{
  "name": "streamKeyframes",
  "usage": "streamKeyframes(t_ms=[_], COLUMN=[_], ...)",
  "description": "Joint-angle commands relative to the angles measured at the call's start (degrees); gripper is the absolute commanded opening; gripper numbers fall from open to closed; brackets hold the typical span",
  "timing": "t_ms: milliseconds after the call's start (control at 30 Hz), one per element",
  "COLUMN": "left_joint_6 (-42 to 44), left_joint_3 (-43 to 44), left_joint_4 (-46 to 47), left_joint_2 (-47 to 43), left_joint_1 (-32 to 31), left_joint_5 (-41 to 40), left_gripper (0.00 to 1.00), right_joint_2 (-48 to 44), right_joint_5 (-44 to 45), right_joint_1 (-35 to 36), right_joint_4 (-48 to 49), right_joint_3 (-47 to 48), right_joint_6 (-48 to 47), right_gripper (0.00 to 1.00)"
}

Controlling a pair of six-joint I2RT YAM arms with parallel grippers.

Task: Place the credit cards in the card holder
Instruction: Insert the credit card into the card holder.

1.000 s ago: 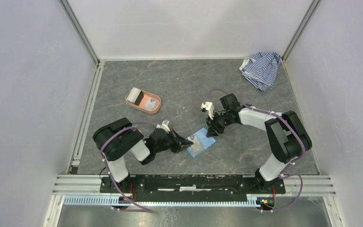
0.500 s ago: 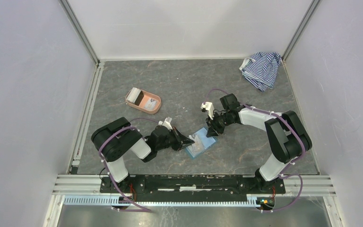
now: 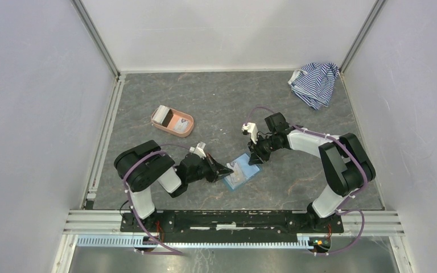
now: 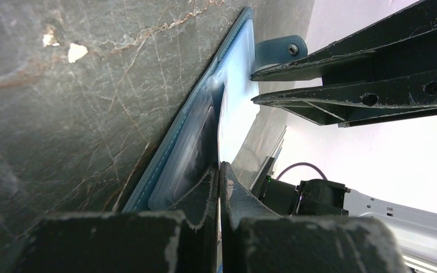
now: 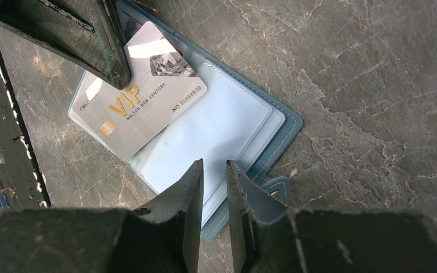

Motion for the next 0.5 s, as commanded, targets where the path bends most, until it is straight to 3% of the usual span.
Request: streamKeyframes(t_ms=[0,467], left_joint_6=[-1.8,-4.9], left_joint_3=[-1.6,-3.3], left_joint_4=[2.3,5.9], left_joint_2=[1.3,2.5], left_joint_1=[-0.8,-4.7], left_joint_5=[-3.4,-12.1], left_gripper=[0.02,0.02], right_joint_2=[-1.4,-1.6], right_joint_5=[-0.2,-0.6], right_joint_1=[0.3,0.3], right_joint_4=[0.0,0.0], right_joint_3=[2.0,2.0], right_joint_6=[-1.0,-1.0], right_gripper=[0.27,0.27])
